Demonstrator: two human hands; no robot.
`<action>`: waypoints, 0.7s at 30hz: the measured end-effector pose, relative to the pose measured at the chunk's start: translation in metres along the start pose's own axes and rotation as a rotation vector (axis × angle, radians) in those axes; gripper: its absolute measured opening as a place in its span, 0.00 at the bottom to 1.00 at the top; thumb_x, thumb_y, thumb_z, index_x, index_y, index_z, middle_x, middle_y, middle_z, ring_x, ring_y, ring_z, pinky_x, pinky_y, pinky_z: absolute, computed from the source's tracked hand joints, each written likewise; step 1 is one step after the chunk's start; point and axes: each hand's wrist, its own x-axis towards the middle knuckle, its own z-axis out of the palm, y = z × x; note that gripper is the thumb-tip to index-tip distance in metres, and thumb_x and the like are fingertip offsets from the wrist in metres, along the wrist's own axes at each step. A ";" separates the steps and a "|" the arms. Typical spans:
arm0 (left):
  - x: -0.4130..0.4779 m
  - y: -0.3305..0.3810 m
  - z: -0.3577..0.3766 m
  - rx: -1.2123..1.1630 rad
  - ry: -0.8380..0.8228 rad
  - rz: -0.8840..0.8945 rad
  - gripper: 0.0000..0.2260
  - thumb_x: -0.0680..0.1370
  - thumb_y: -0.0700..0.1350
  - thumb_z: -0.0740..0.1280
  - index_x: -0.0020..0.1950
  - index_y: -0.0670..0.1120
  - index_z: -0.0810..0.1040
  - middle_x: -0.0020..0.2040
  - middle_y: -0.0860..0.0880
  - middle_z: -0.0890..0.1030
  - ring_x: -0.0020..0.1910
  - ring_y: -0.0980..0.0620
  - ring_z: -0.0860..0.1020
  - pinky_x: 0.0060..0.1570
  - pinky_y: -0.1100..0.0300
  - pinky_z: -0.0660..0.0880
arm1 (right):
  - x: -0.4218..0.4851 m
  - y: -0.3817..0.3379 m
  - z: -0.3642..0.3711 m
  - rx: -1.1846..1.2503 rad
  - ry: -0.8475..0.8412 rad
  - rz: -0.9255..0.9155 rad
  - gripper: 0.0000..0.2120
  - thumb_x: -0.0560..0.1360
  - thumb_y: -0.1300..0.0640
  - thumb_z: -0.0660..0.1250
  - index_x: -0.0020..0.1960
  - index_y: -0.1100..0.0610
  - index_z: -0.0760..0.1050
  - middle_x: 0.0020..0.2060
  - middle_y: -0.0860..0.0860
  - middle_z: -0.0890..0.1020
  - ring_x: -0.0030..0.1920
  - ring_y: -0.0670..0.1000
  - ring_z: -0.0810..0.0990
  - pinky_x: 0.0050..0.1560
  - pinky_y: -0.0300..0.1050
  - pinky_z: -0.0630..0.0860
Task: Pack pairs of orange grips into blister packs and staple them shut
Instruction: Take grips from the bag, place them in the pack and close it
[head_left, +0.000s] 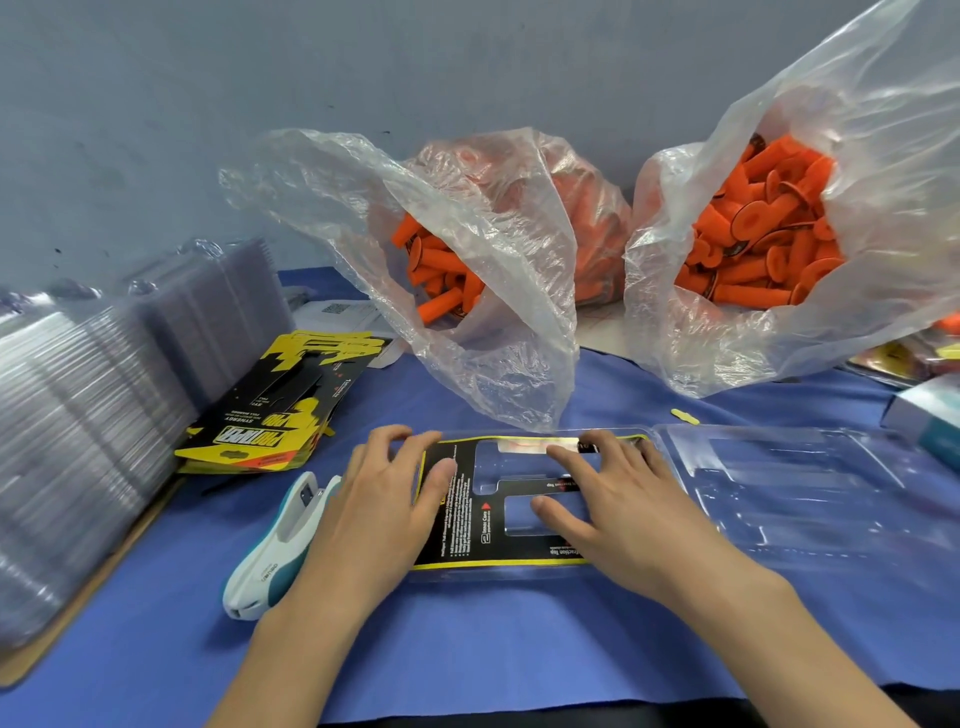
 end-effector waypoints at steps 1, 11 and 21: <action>0.002 0.003 -0.001 -0.020 -0.002 0.077 0.25 0.78 0.66 0.52 0.71 0.59 0.69 0.70 0.58 0.66 0.69 0.55 0.65 0.65 0.53 0.68 | 0.000 0.000 0.000 -0.002 0.000 -0.002 0.28 0.78 0.32 0.47 0.76 0.41 0.54 0.73 0.49 0.59 0.70 0.52 0.55 0.76 0.51 0.48; 0.009 0.011 0.008 -0.029 -0.354 0.287 0.41 0.68 0.77 0.56 0.78 0.63 0.55 0.78 0.65 0.52 0.75 0.68 0.49 0.77 0.57 0.51 | 0.000 0.004 0.001 0.000 -0.004 -0.028 0.29 0.78 0.33 0.45 0.77 0.41 0.53 0.74 0.49 0.58 0.71 0.51 0.55 0.74 0.50 0.48; 0.007 0.004 0.005 0.009 -0.372 0.243 0.40 0.70 0.76 0.52 0.79 0.60 0.55 0.77 0.67 0.52 0.72 0.74 0.46 0.74 0.64 0.38 | 0.003 0.014 0.003 -0.072 0.105 -0.086 0.19 0.84 0.51 0.50 0.75 0.45 0.59 0.72 0.50 0.63 0.71 0.52 0.62 0.68 0.44 0.57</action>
